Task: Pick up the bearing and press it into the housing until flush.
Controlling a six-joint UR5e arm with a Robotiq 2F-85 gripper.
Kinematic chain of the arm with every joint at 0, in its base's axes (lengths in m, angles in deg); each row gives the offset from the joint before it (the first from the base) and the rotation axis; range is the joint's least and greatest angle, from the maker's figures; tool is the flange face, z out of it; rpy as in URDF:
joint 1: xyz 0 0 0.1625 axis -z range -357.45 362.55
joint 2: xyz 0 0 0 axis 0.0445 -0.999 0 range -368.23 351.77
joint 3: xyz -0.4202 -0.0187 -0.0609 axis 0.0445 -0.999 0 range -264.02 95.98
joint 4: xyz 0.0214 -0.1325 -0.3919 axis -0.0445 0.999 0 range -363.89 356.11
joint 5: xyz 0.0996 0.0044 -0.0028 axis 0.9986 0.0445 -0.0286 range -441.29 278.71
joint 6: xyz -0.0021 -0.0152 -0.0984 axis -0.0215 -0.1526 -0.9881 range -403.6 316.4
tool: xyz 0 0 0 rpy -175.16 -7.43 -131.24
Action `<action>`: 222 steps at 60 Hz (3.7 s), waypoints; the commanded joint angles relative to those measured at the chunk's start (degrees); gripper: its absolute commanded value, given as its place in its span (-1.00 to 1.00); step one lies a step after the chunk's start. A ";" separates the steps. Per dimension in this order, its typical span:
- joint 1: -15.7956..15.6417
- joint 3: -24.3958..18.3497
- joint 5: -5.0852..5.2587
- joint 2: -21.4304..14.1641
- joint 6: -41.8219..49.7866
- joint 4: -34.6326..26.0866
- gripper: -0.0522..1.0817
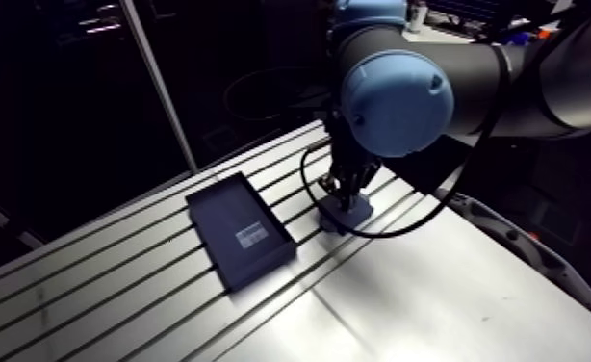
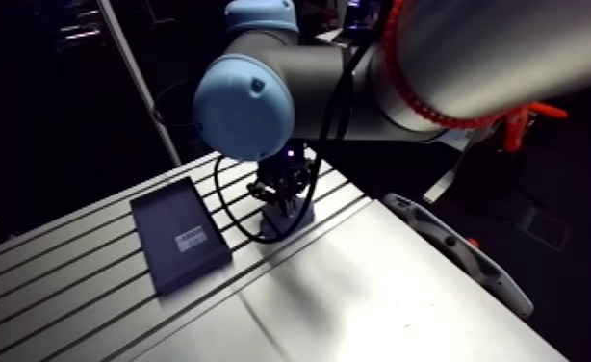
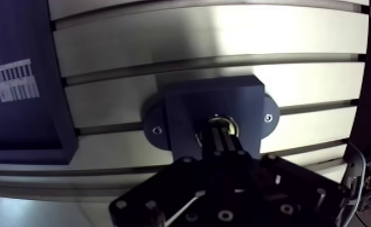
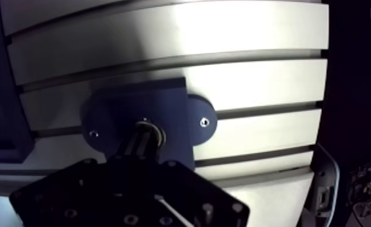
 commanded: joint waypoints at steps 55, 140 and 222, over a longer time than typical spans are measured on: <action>-0.25 -2.09 -0.16 -4.81 -0.11 -5.81 -0.27; -25.49 -35.05 1.04 -8.83 21.63 -41.56 -0.90; -29.01 -34.10 1.85 -16.79 22.22 -48.12 -0.90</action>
